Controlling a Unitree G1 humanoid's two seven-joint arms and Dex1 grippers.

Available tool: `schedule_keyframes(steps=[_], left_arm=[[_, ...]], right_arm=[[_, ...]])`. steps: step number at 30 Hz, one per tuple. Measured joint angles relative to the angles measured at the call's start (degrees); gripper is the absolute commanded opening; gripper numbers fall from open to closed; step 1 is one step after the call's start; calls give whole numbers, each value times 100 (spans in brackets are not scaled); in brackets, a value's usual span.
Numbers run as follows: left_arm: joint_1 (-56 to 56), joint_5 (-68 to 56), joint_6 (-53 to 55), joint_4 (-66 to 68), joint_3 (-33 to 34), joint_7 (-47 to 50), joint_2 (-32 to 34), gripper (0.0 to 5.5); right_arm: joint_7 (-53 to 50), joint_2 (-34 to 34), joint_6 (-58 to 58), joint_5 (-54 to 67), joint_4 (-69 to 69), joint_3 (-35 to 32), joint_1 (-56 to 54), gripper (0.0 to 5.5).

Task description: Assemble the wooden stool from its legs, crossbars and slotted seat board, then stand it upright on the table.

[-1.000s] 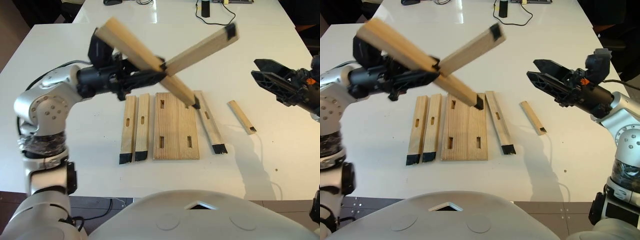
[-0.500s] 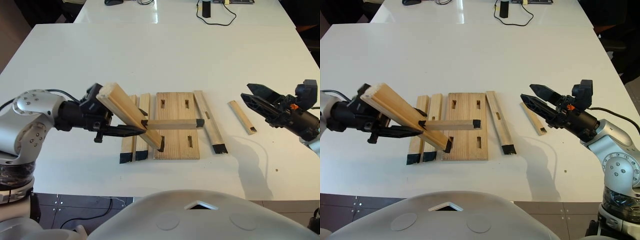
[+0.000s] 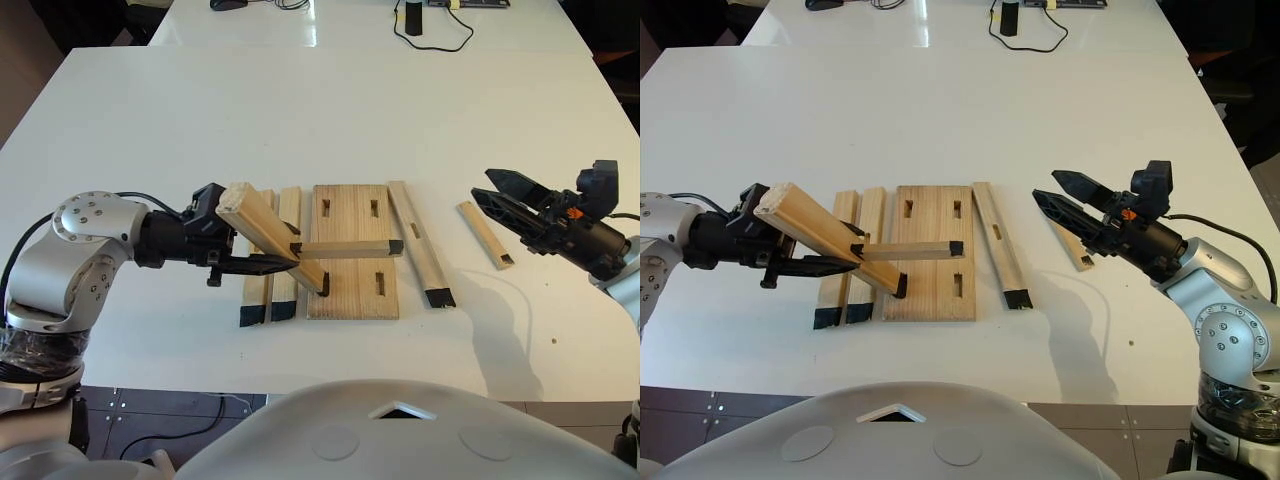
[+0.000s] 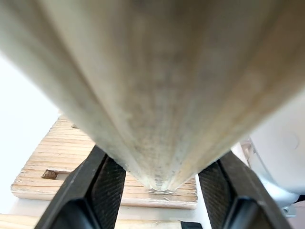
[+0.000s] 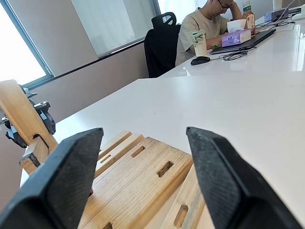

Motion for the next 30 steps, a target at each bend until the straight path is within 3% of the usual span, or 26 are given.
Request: schedule_keyframes(steps=[11,26,30], left_arm=[[362,670,-1432,-52,-444,1,5,208],[15,749,-1541,291,-1096,790,-254,205],[176,1253,-904,489,-1377,1026,-158,292]], right_arm=[[-41,15,-102,-142,-33,90,21,319],[12,23,-139,-365,66,360,-109,319],[39,23,-213,-438,91,402,-140,319]])
